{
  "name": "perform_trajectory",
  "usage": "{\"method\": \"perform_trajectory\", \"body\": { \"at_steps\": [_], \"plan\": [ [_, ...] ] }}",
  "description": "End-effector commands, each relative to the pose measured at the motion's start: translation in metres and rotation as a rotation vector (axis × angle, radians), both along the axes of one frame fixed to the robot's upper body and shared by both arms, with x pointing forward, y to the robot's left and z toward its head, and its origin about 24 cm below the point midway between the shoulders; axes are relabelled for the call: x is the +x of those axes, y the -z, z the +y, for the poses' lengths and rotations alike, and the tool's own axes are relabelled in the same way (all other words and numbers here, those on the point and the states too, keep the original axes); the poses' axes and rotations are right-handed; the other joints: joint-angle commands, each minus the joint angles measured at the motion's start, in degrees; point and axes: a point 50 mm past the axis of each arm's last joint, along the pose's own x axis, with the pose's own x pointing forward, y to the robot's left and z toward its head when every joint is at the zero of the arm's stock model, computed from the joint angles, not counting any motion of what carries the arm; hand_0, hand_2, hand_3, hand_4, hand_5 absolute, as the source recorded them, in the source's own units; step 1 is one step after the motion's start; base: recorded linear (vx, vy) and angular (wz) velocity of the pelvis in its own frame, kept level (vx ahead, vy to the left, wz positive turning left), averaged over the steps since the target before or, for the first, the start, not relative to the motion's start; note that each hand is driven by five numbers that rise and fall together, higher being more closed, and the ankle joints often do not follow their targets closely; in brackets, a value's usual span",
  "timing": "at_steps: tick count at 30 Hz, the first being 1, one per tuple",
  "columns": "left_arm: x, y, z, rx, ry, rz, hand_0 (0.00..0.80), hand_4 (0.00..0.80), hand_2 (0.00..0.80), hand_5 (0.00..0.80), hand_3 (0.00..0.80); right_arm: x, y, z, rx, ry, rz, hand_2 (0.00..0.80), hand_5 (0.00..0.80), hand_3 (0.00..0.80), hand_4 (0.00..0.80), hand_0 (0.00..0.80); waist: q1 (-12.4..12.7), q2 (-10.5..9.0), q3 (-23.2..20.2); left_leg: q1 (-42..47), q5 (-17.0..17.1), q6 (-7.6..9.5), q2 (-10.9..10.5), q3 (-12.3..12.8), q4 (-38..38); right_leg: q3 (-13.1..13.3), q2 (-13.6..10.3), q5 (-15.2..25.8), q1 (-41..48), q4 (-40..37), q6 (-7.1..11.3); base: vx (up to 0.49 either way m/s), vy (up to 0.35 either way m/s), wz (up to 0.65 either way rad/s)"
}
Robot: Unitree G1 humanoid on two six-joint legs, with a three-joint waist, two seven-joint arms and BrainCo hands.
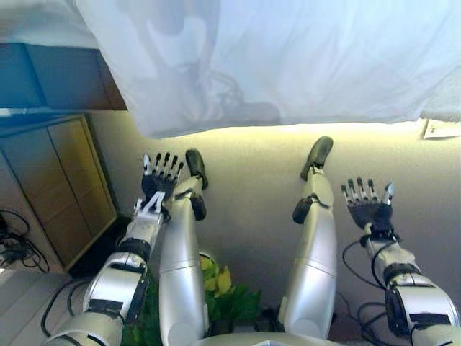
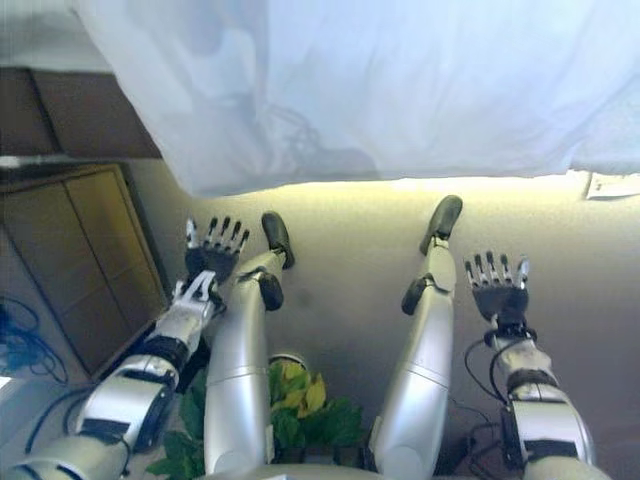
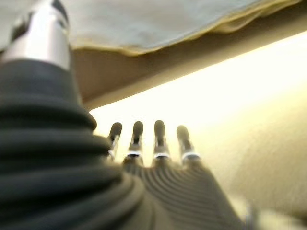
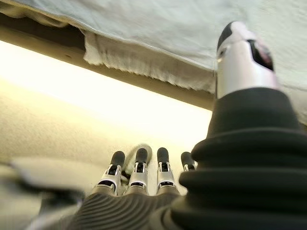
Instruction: Make the bed neatly
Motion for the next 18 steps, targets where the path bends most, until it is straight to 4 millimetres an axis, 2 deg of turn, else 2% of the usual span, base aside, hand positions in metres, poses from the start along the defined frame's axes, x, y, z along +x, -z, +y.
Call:
{"method": "perform_trajectory", "body": {
  "at_steps": [1, 5, 14, 18],
  "plan": [
    [-0.024, 0.020, 0.018, 0.039, -0.032, 0.048, 0.000, 0.000, 0.000, 0.000, 0.000, -0.050, 0.004, -0.043, -0.054, 0.112, 0.033, 0.000, 0.000, 0.000, 0.000, 0.000, -1.2, 4.07, -0.2, 5.5, 11.2, -5.02, 3.6, -1.9, -10.5, 1.2, -2.8, 1.4, 3.8, 0.6, 2.16, 0.000, 0.000, 0.00],
    [-0.045, 0.035, 0.032, 0.034, -0.060, 0.119, 0.000, 0.000, 0.000, 0.000, 0.000, -0.076, 0.019, -0.046, -0.039, 0.148, 0.090, 0.000, 0.000, 0.000, 0.000, 0.000, -1.5, 3.54, -0.2, 13.4, 11.7, -5.32, 3.9, -0.7, -14.1, -0.4, -3.0, 1.6, 11.4, -1.9, 2.33, 0.030, -0.012, 0.01],
    [-0.065, 0.042, 0.051, 0.026, -0.100, 0.129, 0.000, 0.000, 0.000, 0.000, 0.000, -0.105, 0.039, -0.036, 0.021, 0.165, 0.074, 0.000, 0.000, 0.000, 0.000, 0.000, -1.2, 0.66, -0.2, 32.1, 12.0, -5.04, 4.4, 0.3, -21.2, -3.8, -2.1, 0.3, 30.3, -5.4, 2.15, 0.070, -0.100, 0.01],
    [-0.071, 0.045, 0.049, 0.133, -0.074, 0.139, 0.000, 0.000, 0.000, 0.000, 0.000, -0.110, 0.048, -0.022, -0.078, 0.072, 0.096, 0.000, 0.000, 0.000, 0.000, 0.000, -0.4, -0.36, -4.8, 39.0, 12.4, -5.08, 5.1, 0.7, -26.3, -5.6, -0.9, -0.3, 37.3, -8.7, 2.31, 0.130, -0.159, 0.04]
  ]
}}
